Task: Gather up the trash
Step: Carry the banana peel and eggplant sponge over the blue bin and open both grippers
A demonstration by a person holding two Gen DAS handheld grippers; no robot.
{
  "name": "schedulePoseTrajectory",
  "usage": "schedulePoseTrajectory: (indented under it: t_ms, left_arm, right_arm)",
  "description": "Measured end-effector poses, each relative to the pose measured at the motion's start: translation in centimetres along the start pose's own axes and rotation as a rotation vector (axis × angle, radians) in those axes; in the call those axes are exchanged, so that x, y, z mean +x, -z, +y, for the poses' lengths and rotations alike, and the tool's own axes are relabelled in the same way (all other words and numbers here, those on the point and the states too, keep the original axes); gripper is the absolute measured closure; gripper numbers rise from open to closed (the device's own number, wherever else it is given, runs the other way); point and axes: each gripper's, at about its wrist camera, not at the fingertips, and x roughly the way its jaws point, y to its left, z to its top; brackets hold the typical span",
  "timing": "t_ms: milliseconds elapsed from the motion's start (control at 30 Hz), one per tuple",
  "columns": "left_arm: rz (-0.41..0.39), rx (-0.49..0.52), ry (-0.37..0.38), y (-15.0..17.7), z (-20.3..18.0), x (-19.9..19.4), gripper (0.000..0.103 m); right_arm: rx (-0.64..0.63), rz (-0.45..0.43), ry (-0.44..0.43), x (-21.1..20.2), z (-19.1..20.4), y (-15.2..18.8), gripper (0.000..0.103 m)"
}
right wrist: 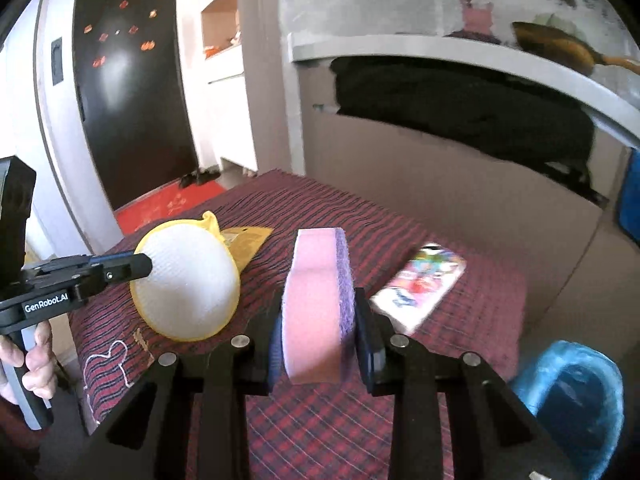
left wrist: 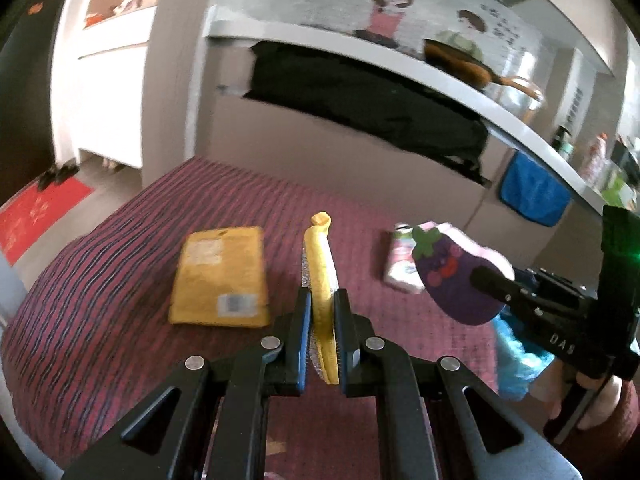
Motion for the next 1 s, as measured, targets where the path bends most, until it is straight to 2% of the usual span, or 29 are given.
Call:
schedulePoseTrajectory:
  t_ms: [233,367,567,800,1000]
  left_arm:
    - [-0.024,0.115,0.086,-1.6,-9.2,0.7,0.092]
    - [-0.008,0.18,0.149,-1.1,-15.2,1.8,0.092]
    - [0.035,0.244,0.215,0.4,-22.2,3.7,0.092]
    - [0.086,0.297,0.263,1.7,-27.2,6.2,0.092]
    - [0.1,0.32,0.284,1.8,-29.6,7.9,0.092]
  right_arm:
    - [0.064,-0.08,0.117,-5.4,-5.2,1.4,0.075]
    - [0.127,-0.105,0.174,-8.7,-9.0,3.1,0.075]
    - [0.199,-0.142,0.278,-13.4,-13.6,5.9,0.075]
    - [0.275,-0.161,0.398,-16.9,-17.9,8.8,0.075]
    - [0.355,-0.149,0.42,-17.4,-20.9,10.7,0.075]
